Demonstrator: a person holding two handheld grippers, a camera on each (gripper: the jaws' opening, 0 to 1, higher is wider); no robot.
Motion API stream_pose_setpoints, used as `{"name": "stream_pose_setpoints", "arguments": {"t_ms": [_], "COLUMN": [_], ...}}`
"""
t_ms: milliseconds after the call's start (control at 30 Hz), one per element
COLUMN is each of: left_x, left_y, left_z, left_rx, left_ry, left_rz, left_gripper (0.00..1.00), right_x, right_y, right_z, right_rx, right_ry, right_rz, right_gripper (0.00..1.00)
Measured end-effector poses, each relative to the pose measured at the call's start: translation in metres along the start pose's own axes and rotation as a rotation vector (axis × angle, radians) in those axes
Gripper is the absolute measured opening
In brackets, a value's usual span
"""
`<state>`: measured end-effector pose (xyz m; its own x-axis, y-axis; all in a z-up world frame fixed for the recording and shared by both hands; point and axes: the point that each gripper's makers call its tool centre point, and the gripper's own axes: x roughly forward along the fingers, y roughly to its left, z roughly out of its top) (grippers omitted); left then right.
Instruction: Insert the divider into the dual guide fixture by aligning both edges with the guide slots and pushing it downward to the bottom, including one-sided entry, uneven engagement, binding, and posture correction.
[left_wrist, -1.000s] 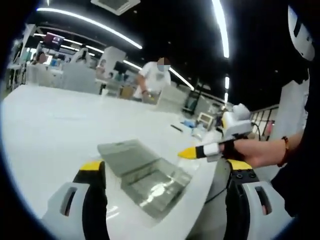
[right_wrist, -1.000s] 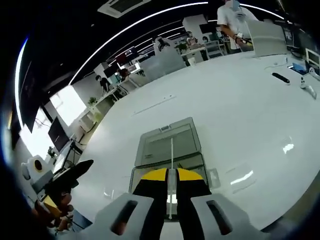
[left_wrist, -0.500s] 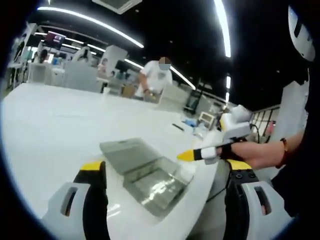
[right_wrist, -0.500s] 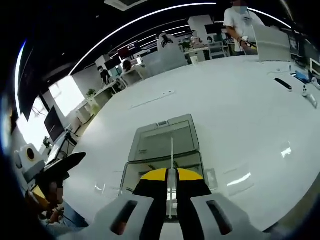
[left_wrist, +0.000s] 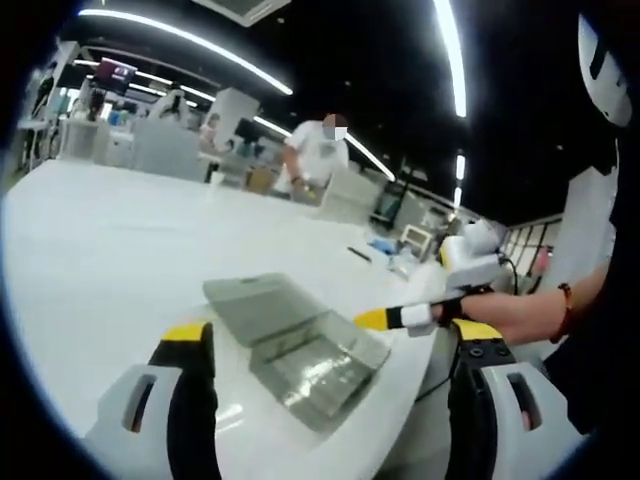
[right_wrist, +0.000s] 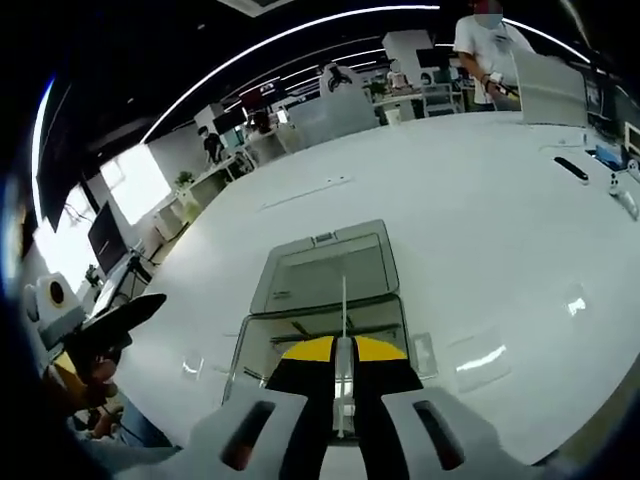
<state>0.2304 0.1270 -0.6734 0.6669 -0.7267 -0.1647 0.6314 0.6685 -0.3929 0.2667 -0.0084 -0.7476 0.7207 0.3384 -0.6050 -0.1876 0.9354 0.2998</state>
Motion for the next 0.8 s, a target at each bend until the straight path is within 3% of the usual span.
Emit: {"name": "stream_pose_setpoints", "arguments": {"t_ms": [800], "left_x": [0.0006], "left_y": [0.0021], "left_z": [-0.0001], "left_rx": [-0.023], "left_ry": [0.006], "left_rz": [-0.004], "left_gripper": [0.93], "right_x": [0.0032], "right_y": [-0.0004], "right_z": [0.0009], "right_rx": [-0.041], "right_ry": [0.017], "right_rz": [-0.015], "right_gripper": [0.00]}}
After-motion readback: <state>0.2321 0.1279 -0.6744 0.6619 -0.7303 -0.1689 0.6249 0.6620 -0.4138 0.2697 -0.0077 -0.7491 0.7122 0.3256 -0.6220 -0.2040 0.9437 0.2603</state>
